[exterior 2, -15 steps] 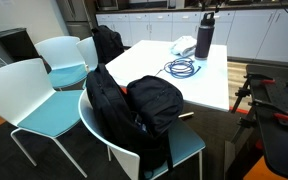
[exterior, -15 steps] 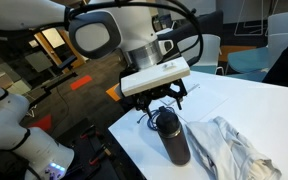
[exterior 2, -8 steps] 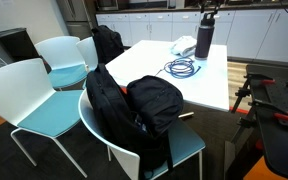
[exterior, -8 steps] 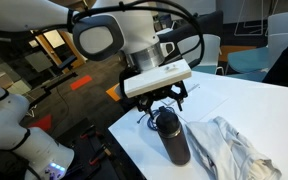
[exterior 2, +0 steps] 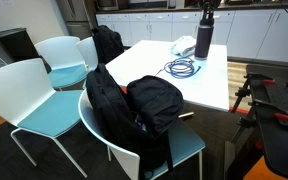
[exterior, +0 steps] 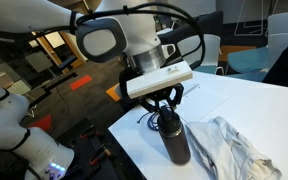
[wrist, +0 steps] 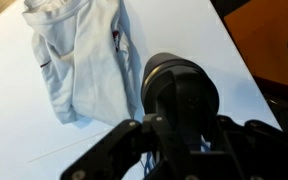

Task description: Put the bottle and cable in the bag

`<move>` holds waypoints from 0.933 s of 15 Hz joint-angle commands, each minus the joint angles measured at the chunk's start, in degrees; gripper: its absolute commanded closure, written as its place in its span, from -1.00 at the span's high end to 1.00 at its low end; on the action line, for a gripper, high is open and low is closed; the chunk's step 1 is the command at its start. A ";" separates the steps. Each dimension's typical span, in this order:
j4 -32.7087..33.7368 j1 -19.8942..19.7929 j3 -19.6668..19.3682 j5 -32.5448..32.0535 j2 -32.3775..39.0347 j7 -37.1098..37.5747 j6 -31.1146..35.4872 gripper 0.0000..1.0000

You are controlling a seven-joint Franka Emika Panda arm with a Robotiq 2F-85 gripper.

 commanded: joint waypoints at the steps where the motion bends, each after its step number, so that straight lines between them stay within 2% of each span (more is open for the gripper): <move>1: 1.01 -0.85 0.98 0.38 0.25 0.63 0.33 -0.90; 2: 1.18 -0.72 0.92 0.06 0.10 1.20 -0.70 -0.98; 3: 0.98 -0.67 0.93 0.09 -0.45 1.29 -1.37 -0.88; 9: -0.19 0.41 0.88 -1.49 -6.39 3.51 -9.06 -0.88; 14: -3.47 3.39 2.47 -4.43 -13.56 9.12 -8.35 -0.88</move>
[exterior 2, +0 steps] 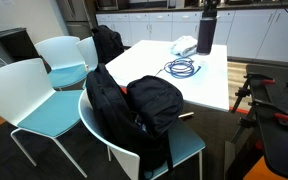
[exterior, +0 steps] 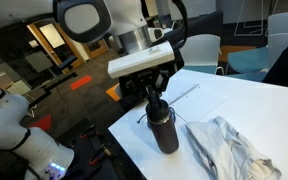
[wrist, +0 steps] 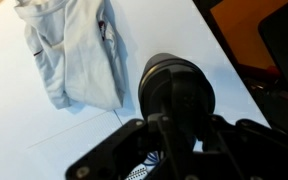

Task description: Put the bottle and cable in the bag

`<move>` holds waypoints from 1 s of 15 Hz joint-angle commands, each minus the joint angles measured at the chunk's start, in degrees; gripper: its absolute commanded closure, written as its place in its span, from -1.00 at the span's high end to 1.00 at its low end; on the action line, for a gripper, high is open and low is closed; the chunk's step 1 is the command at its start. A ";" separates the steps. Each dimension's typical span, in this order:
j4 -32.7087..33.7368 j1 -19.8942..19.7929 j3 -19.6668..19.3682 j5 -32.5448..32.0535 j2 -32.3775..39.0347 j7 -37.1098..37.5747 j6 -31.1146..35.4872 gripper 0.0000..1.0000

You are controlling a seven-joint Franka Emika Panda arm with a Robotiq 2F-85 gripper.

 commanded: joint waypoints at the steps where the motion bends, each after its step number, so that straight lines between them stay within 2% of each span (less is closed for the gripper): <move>1: -3.88 2.87 2.01 -4.20 -8.38 6.16 0.05 -0.88; 4: -6.66 5.60 4.42 -6.70 -13.19 10.82 0.88 -0.88; 7: -8.42 8.59 6.70 -5.87 -17.03 14.06 1.27 -0.88; 10: -10.11 11.09 8.45 -7.12 -20.14 15.14 0.48 -0.88; 11: -7.86 10.98 7.14 -5.47 -16.19 13.86 -0.05 -0.53; 15: -9.58 11.95 7.79 -5.97 -18.27 14.52 -0.05 -0.53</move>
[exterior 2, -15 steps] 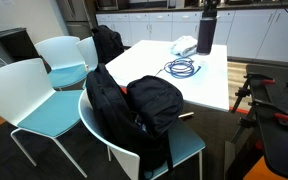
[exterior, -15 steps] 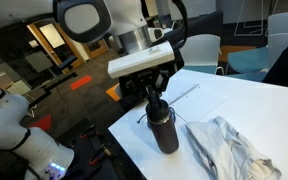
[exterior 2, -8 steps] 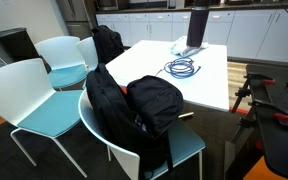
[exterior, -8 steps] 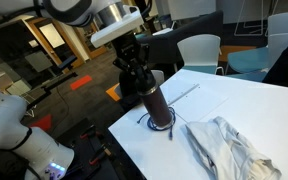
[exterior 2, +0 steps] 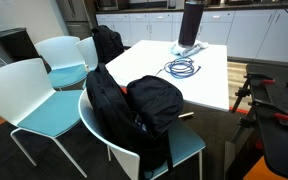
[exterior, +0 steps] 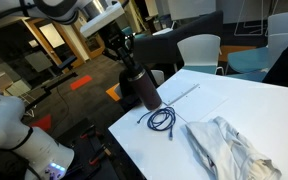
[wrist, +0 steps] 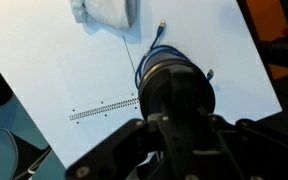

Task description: Put the bottle and cable in the bag

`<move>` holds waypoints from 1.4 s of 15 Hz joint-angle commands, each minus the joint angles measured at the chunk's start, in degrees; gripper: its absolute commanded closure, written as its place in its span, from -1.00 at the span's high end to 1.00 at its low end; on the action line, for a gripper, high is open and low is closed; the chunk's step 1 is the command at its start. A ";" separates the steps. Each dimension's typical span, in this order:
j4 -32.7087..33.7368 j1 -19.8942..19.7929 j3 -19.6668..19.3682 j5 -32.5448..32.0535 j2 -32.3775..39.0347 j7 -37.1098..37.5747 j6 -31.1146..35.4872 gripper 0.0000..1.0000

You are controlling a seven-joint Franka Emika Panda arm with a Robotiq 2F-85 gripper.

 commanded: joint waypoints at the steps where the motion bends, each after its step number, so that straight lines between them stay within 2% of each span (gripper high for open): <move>1: 0.00 0.77 -0.88 -0.28 -0.02 0.15 -0.17 -0.53; 2: 0.51 1.15 -0.82 0.43 0.46 -0.12 0.56 -0.88; 6: 2.39 3.86 0.43 5.60 1.96 0.02 1.14 -0.88; 12: 5.32 9.53 5.10 10.86 4.44 1.28 2.85 -0.88; 18: 8.69 12.89 9.35 14.18 11.41 3.49 14.15 -0.88; 21: 10.77 13.26 11.02 17.77 15.39 2.31 16.42 -0.88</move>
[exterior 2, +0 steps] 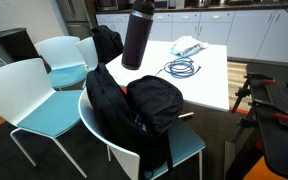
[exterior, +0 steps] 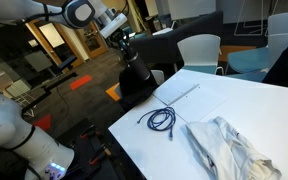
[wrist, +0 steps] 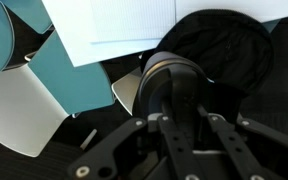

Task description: Put the bottle and cable in the bag

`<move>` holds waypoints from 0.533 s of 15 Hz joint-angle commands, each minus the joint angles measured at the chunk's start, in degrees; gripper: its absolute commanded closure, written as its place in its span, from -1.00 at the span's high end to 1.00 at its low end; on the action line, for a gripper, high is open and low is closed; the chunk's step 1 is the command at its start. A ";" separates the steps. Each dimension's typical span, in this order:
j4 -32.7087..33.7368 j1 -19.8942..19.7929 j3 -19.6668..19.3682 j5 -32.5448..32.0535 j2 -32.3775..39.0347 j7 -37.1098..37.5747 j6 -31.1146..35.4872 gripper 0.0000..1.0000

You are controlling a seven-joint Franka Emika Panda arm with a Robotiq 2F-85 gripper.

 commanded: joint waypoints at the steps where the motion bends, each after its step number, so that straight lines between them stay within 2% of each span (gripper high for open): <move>1: 4.66 0.10 1.76 4.08 4.52 -0.34 2.14 -0.88; 8: 7.68 -1.24 3.57 5.72 9.69 -0.43 2.48 -0.88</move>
